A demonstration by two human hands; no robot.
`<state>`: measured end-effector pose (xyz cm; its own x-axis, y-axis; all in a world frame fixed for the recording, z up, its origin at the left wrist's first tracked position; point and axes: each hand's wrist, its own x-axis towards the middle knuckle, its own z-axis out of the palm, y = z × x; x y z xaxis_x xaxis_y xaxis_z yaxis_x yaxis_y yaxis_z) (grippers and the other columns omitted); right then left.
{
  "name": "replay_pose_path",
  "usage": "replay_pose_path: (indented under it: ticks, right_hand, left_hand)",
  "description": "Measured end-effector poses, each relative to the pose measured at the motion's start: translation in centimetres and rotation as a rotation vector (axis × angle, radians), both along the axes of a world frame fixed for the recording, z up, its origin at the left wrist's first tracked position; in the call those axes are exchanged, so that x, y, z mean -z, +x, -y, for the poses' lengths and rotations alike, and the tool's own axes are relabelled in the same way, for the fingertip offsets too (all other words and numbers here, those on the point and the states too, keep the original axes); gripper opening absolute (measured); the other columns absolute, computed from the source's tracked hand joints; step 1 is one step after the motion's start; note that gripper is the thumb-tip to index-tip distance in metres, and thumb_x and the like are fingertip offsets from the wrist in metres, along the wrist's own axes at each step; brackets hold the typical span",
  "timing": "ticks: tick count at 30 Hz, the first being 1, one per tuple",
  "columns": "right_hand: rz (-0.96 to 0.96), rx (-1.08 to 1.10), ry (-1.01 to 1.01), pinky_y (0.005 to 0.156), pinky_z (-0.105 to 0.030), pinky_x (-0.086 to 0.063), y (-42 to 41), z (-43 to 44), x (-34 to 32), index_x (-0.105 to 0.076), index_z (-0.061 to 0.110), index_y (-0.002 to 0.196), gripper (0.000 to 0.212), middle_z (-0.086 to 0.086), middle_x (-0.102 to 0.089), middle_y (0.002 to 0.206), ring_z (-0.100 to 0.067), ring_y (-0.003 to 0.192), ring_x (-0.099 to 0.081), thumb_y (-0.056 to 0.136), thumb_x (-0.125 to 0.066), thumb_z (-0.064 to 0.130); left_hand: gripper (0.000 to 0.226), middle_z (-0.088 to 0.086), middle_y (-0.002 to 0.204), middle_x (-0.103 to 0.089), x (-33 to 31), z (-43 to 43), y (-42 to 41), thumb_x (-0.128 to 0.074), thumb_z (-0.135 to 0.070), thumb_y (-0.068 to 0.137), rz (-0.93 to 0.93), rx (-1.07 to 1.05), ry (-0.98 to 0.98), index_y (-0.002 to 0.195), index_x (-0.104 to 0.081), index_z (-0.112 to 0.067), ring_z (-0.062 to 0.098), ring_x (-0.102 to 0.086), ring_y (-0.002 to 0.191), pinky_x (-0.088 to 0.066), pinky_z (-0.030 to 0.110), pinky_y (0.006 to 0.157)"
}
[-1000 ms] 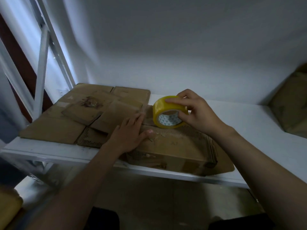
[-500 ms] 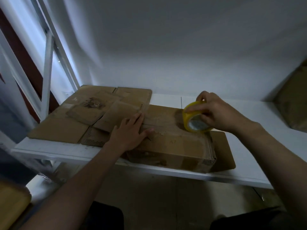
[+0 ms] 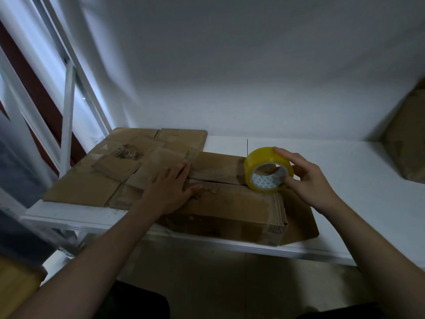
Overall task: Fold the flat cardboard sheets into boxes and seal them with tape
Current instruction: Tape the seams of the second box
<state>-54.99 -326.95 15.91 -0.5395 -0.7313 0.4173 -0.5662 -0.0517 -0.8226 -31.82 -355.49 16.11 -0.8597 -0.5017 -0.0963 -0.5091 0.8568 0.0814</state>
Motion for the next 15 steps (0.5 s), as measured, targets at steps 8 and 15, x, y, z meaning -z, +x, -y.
replay_pose_path:
  ticks: [8,15]
  right_hand:
    - [0.11,-0.007,-0.043,0.092,-0.049,-0.058,-0.6,-0.2,0.7,-0.051,0.037,0.146,0.066,0.01,-0.058,0.13,-0.021,0.123,-0.058,0.096,-0.059,-0.005]
    - [0.052,-0.008,-0.022,0.099,-0.046,-0.054,-0.4,-0.1,0.9,-0.05,0.046,0.144,0.067,0.006,-0.057,0.13,-0.019,0.124,-0.056,0.097,-0.06,0.0]
  left_hand:
    - [0.112,-0.003,0.168,0.013,-0.5,-3.7,1.8,0.022,-0.085,0.071,0.005,0.07,-0.138,0.161,0.008,-0.02,0.012,0.012,0.154,-0.001,0.05,0.124]
    - [0.093,-0.001,0.168,0.013,-1.4,-5.3,-1.2,0.002,-0.076,0.088,0.108,0.043,-0.071,0.161,0.003,-0.018,0.012,0.016,0.154,0.004,0.053,0.124]
